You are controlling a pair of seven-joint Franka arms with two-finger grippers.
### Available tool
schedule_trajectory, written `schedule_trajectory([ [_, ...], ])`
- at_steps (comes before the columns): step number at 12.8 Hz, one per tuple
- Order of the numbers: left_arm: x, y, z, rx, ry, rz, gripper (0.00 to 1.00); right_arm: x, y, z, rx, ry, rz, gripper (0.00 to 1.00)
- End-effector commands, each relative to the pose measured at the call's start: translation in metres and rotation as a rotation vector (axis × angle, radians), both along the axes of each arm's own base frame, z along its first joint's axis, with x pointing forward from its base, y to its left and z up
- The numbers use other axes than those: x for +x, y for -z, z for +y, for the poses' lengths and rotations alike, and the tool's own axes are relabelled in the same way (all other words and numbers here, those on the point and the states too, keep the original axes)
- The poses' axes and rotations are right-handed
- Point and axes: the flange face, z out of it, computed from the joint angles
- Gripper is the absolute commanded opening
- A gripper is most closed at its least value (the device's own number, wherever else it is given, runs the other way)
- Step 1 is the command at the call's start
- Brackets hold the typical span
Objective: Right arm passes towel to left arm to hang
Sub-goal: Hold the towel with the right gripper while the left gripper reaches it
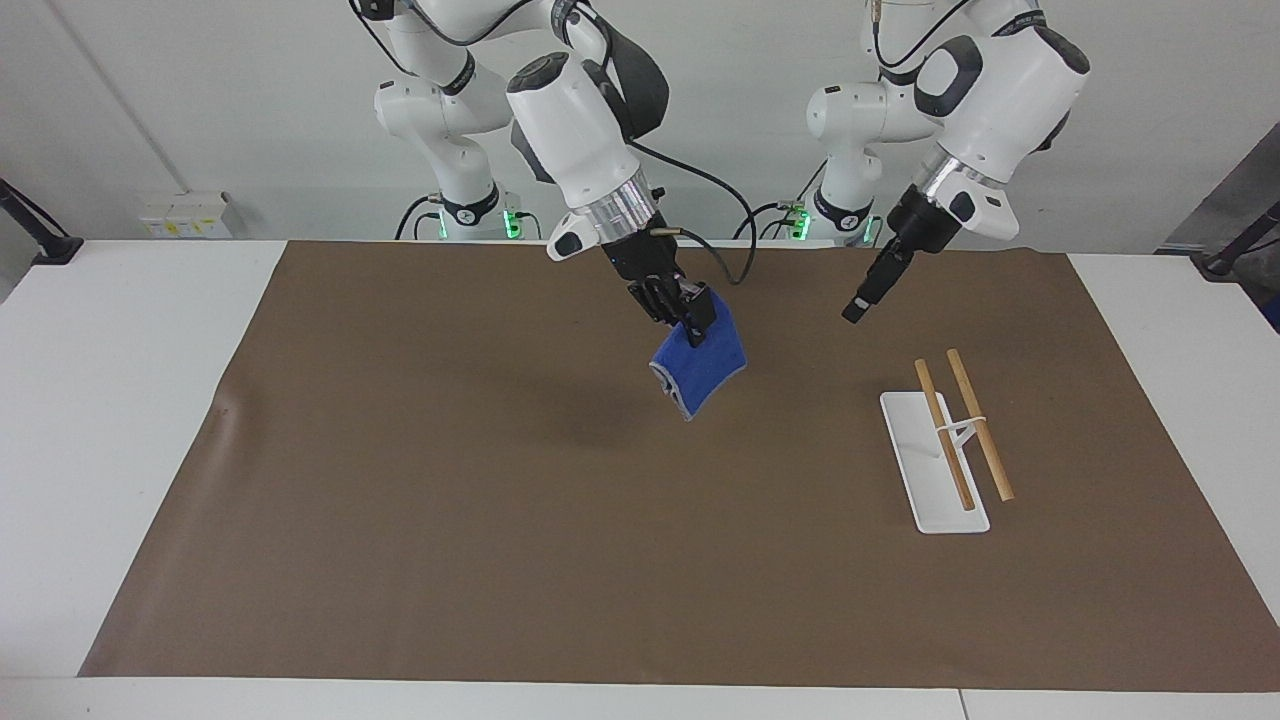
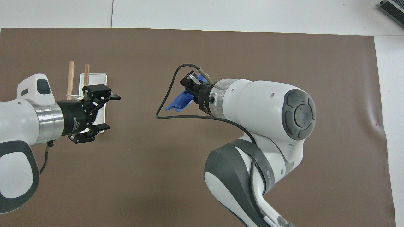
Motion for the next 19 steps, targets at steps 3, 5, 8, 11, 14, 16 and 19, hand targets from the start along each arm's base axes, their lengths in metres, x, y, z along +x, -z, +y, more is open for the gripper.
schedule_trajectory([
  [3, 0.0, 0.038, -0.062, -0.119, -0.218, 0.023, 1.0, 0.002, 0.001, 0.002, 0.022, 0.014, 0.02, 0.0],
  [5, 0.002, 0.057, -0.084, -0.129, -0.234, 0.028, 1.0, 0.001, 0.001, 0.004, 0.024, 0.013, 0.022, 0.0],
  [8, 0.006, 0.075, -0.103, -0.154, -0.286, 0.013, 1.0, 0.001, 0.001, 0.004, 0.025, 0.013, 0.02, 0.0],
  [11, 0.007, 0.077, -0.112, -0.187, -0.34, 0.004, 1.0, 0.001, 0.001, 0.004, 0.024, 0.012, 0.021, 0.0],
  [14, 0.005, 0.076, -0.123, -0.234, -0.411, 0.019, 1.0, 0.0, 0.001, 0.003, 0.022, 0.011, 0.022, 0.0],
  [16, 0.007, 0.073, -0.123, -0.253, -0.438, 0.007, 1.0, 0.0, 0.002, 0.003, 0.021, 0.01, 0.022, 0.0],
  [19, 0.014, 0.072, -0.118, -0.264, -0.46, -0.01, 0.92, 0.0, 0.002, 0.003, 0.021, 0.01, 0.022, 0.0],
])
